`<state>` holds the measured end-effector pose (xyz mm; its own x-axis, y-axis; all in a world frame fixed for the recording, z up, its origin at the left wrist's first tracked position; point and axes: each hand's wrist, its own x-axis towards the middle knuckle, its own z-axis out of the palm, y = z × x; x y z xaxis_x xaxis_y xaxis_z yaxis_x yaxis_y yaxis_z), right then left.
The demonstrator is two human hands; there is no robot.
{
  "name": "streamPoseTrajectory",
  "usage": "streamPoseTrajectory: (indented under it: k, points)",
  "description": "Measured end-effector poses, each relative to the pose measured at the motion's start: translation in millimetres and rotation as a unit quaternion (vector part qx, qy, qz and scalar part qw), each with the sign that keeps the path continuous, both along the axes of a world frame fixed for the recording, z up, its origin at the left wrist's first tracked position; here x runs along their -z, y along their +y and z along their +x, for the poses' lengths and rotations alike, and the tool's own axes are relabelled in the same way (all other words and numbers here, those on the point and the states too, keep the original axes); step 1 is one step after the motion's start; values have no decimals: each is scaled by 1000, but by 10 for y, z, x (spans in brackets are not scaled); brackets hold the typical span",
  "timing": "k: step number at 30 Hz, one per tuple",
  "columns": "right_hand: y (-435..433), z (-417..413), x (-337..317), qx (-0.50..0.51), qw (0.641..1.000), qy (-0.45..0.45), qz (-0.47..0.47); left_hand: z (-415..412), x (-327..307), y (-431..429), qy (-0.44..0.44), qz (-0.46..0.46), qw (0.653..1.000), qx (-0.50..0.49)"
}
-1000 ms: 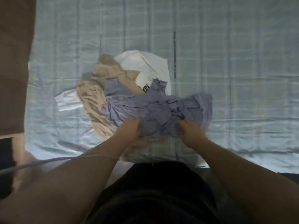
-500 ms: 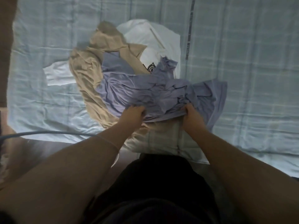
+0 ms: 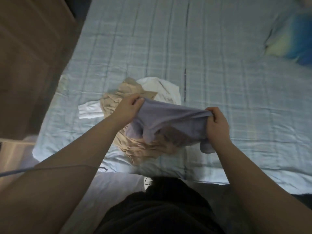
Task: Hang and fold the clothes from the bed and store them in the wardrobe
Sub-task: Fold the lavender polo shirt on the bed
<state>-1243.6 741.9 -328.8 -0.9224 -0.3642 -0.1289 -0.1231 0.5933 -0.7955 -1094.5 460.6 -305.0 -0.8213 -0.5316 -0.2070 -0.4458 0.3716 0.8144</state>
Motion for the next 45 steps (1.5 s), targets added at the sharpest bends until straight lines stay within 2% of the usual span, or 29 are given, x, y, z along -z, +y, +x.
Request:
streamPoseTrajectory:
  k: [3, 7, 15, 18, 22, 23, 26, 28, 31, 33, 35, 39, 41, 43, 45]
  points:
    - [-106, -27, -449, -28, 999, 43, -1, -42, -495, -22, 67, 80, 994, -32]
    - [-233, 13, -955, -59, 996, 74, 9, -123, -1080, 55, 119, 206, 970, -52]
    - [-440, 138, -1738, -40, 996, 61, -48, -383, -2209, 291, 238, 418, 875, -50]
    - [-478, 294, -1989, -94, 990, 73, -72, -462, -2558, 377, 252, 451, 854, -60]
    - [-485, 494, -2388, -200, 963, -89, -158, -563, -2899, 509, 280, 429, 855, -85]
    - [-478, 515, -2480, -215, 955, -105, -173, -580, -2960, 531, 279, 425, 857, -88]
    - [-495, 506, -2705, -224, 955, -53, -187, -594, -3091, 542, 259, 418, 868, -77]
    - [-555, 464, -2864, -224, 940, -86, -241, -570, -3117, 504, 241, 395, 886, -35]
    - [-673, 384, -3143, -213, 867, -226, -389, -459, -3035, 408, 182, 309, 933, 31]
    - [-757, 332, -3272, -180, 828, -282, -450, -341, -2911, 328, 133, 280, 949, 57]
    - [-844, 292, -3332, -148, 796, -321, -491, -207, -2779, 245, 117, 285, 950, 60]
    - [-1013, 243, -3402, -74, 755, -351, -549, 10, -2588, 161, 128, 307, 937, 106]
    - [-1073, 220, -3467, -36, 740, -367, -562, 73, -2524, 185, 130, 239, 952, 141]
    - [-1107, 194, -3543, -5, 734, -371, -569, 95, -2483, 205, 98, 92, 976, 170]
    - [-1098, 139, -3602, 10, 723, -363, -587, 63, -2430, 183, 49, -46, 988, 142]
